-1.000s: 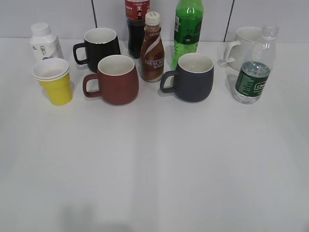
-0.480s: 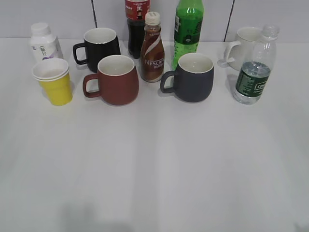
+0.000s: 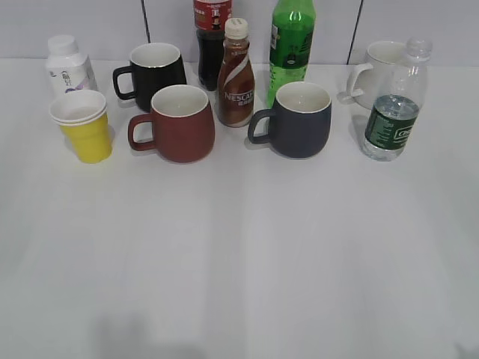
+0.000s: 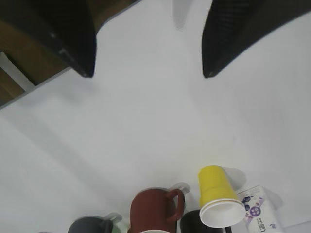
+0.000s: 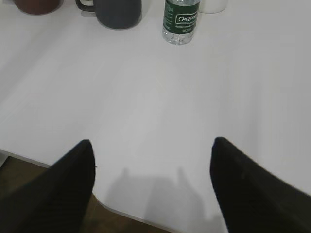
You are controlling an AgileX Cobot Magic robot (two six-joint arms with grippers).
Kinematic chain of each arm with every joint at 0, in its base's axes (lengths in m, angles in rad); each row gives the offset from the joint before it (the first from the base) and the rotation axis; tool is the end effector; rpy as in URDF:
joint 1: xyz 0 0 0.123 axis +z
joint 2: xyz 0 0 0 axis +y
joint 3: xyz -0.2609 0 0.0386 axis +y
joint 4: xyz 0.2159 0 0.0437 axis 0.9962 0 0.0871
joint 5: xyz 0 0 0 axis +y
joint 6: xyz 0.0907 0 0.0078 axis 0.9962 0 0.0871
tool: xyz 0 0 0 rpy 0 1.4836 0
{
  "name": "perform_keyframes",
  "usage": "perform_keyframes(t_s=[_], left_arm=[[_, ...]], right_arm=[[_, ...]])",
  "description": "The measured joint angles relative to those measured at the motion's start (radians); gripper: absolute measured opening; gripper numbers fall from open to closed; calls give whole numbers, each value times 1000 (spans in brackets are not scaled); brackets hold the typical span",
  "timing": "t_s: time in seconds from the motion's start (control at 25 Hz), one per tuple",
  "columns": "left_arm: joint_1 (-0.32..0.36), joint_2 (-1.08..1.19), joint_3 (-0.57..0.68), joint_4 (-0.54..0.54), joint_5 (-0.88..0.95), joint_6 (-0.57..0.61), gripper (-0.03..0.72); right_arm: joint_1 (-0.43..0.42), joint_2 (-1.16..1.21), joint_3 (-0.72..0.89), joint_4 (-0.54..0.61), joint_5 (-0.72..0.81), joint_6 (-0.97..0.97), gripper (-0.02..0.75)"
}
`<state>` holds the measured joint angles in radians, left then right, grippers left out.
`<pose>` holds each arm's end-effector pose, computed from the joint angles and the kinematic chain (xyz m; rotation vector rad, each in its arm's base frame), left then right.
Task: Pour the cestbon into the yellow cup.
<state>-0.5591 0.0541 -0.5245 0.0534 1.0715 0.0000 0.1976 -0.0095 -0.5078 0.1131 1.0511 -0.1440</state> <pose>-0.0034 0.0071 0.2677 0.5763 2.0144 -0.2753 -0.0149 0.0061 0.2649 -0.3484 1.9861 0.1688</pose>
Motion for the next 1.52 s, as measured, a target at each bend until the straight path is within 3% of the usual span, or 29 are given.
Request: perform_keyframes(t_s=[0.2,0.28,0.36,0.52,0.6,0.76,1.52], left_arm=[[1,0,0,0,-1,0,512],[34,0,0,0,-1,0,512],[105,0,0,0,-1,0,512],[309,-18,0,0,-1,5,510],[409,-35,0,0,-1,5,510],[522,-60,0,4,-4,5,510],[516,-61,0,11,-6,5,510]], right_arm=[[-5,0,0,0,0,-1,553],[-33,0,0,1,-1,-1,553],[-97,0,0,1,-2,-1,553],[-196,0,0,1,-3,-2,553],[-213,0,0,1,-3,-2,553],[-217,0,0,2,-3,-2,553],[-191,0,0,3,-5,-2,553]])
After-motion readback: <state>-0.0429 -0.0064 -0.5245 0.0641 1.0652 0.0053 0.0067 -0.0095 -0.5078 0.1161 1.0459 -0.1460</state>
